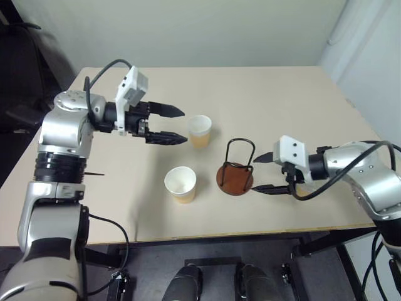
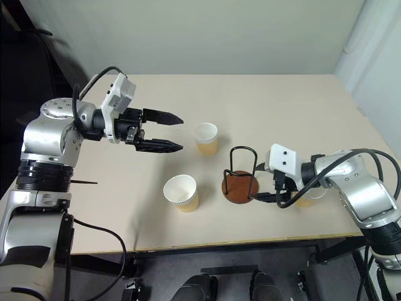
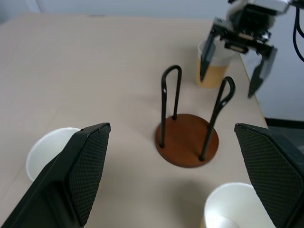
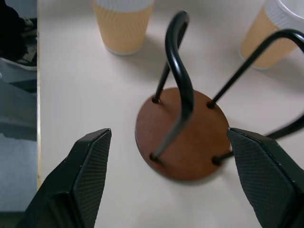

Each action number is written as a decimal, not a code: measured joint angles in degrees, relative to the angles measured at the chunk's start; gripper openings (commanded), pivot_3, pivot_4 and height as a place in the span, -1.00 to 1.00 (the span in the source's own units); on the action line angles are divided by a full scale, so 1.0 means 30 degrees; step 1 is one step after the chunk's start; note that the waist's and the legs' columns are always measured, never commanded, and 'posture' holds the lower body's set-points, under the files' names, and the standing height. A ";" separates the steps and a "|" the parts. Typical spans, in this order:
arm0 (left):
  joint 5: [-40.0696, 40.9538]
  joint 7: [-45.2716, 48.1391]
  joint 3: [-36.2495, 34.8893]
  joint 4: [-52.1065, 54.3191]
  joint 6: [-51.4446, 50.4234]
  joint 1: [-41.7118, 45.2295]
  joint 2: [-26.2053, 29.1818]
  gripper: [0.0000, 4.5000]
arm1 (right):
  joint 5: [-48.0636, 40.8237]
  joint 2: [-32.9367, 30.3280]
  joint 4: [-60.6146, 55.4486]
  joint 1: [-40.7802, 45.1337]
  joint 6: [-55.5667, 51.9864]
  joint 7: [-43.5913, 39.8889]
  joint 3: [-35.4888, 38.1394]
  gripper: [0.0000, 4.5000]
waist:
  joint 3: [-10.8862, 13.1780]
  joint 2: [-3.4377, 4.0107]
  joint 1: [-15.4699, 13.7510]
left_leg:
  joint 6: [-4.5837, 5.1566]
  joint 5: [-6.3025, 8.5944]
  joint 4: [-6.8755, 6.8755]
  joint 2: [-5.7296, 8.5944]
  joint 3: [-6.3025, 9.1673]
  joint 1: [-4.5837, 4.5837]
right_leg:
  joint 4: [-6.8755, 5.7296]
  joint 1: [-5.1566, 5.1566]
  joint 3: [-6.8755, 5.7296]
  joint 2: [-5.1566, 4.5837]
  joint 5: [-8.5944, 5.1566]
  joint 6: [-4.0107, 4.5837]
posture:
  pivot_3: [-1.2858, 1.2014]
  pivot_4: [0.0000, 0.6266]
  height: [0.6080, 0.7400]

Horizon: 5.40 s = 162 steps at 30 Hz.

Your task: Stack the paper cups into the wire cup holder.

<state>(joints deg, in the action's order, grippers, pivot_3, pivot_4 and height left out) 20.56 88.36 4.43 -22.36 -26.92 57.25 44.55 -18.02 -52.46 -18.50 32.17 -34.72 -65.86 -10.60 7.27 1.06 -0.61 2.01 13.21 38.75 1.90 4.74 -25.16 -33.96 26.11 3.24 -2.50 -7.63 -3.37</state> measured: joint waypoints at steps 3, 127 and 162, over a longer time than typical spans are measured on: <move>-0.0067 0.0547 0.1003 0.0083 0.0226 -0.0004 0.1102 1.00 | -0.0521 -0.0471 0.0131 0.0462 -0.0267 -0.0265 0.0924 0.77 | 0.0000 0.0001 0.0024 | -0.0001 0.0001 -0.0002 0.0000 0.0000 -0.0004 | -0.0005 0.0011 0.0004 0.0002 -0.0001 0.0001 | 0.03 -0.52 1.00; -0.0338 0.0811 1.4677 -1.2983 1.2145 1.4728 -0.5047 -0.99 | -0.3636 -0.4602 0.3865 0.6759 -0.2757 -0.3907 0.3207 0.78 | 0.0017 0.0026 -0.0197 | 0.0067 0.0073 0.0142 0.0029 -0.0154 -0.0292 | 0.0011 0.0171 -0.0010 -0.0105 -0.0043 -0.0362 | 0.03 -0.52 1.00; 0.2511 0.0829 1.7041 -0.9798 1.1775 1.4968 -0.5489 -0.99 | -0.3423 -0.5260 0.3991 0.6256 -0.2718 -0.3943 0.3221 0.78 | 0.0024 0.0069 -0.0344 | 0.0218 0.0160 0.0464 0.0130 -0.0165 -0.0280 | -0.0004 0.0009 0.0013 -0.0211 -0.0082 -0.0468 | 0.03 -0.52 1.00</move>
<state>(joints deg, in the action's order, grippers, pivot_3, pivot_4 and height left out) 28.09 90.84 55.55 -51.75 8.40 102.15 28.08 -28.29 -68.24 -6.53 50.93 -42.87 -77.69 -0.94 7.35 1.27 -1.64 2.66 13.69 40.14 2.29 4.24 -26.01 -33.97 26.13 3.28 -3.14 -7.88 -4.77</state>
